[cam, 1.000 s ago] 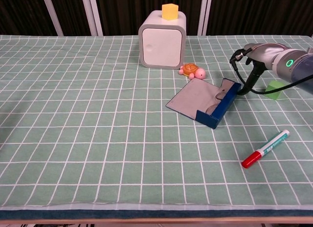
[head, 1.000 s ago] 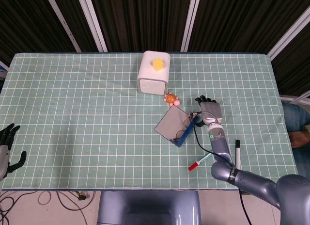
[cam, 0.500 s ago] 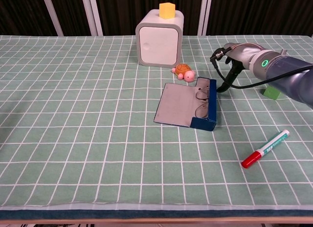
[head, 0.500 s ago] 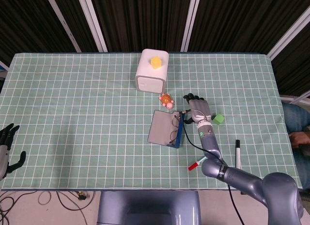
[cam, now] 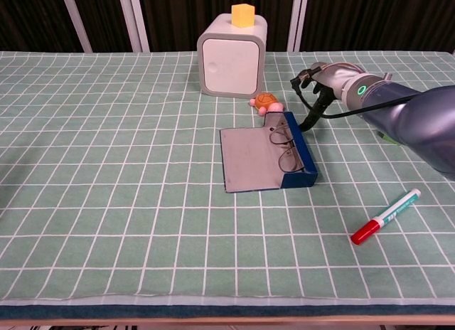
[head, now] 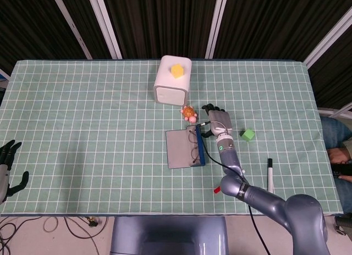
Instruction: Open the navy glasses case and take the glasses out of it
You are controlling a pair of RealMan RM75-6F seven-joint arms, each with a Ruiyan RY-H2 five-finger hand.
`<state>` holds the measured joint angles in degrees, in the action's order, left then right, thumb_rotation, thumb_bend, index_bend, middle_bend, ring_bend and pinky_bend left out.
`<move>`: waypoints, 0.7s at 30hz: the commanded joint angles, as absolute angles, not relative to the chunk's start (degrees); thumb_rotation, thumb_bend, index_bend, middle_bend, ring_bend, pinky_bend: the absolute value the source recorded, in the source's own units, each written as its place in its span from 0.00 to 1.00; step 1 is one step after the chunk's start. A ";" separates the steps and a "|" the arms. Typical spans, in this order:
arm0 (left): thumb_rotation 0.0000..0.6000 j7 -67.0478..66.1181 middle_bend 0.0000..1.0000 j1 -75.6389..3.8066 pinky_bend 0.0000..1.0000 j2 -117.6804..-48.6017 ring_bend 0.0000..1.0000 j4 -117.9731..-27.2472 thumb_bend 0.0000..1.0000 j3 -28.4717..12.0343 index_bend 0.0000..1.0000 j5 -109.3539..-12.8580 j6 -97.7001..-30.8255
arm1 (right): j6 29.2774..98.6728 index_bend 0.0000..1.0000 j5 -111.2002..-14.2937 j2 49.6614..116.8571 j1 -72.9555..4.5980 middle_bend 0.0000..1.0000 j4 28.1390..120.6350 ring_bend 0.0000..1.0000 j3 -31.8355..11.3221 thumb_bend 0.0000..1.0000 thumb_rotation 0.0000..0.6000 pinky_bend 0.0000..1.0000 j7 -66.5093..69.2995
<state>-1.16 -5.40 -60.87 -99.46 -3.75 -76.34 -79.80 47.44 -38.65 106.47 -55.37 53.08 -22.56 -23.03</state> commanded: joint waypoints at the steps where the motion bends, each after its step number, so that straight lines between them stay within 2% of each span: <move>1: 1.00 -1.11 0.00 -5.41 0.00 -60.86 0.00 -99.43 0.44 -3.74 0.05 -76.33 -79.74 | 47.63 0.20 -39.36 107.19 -55.77 0.17 52.26 0.19 -22.75 0.12 1.00 0.23 -22.66; 10: 1.00 -0.87 0.00 -5.39 0.00 -60.74 0.00 -99.48 0.44 -3.73 0.05 -76.28 -79.63 | 51.50 0.20 -41.87 103.81 -53.30 0.17 57.44 0.19 -22.22 0.11 1.00 0.23 -22.83; 16: 1.00 -1.21 0.00 -5.47 0.00 -60.93 0.00 -99.61 0.44 -3.71 0.05 -76.27 -79.56 | 54.23 0.18 -42.44 96.45 -49.55 0.14 69.28 0.19 -20.82 0.13 1.00 0.23 -25.06; 21: 1.00 -1.46 0.00 -5.51 0.00 -61.04 0.00 -99.71 0.44 -3.75 0.05 -76.13 -79.51 | 53.39 0.17 -45.88 87.56 -46.76 0.12 81.50 0.18 -16.96 0.22 1.00 0.23 -27.26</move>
<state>-1.45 -5.51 -61.03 -99.71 -3.75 -76.14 -79.52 53.14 -43.26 93.40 -49.23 74.47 -19.78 -25.30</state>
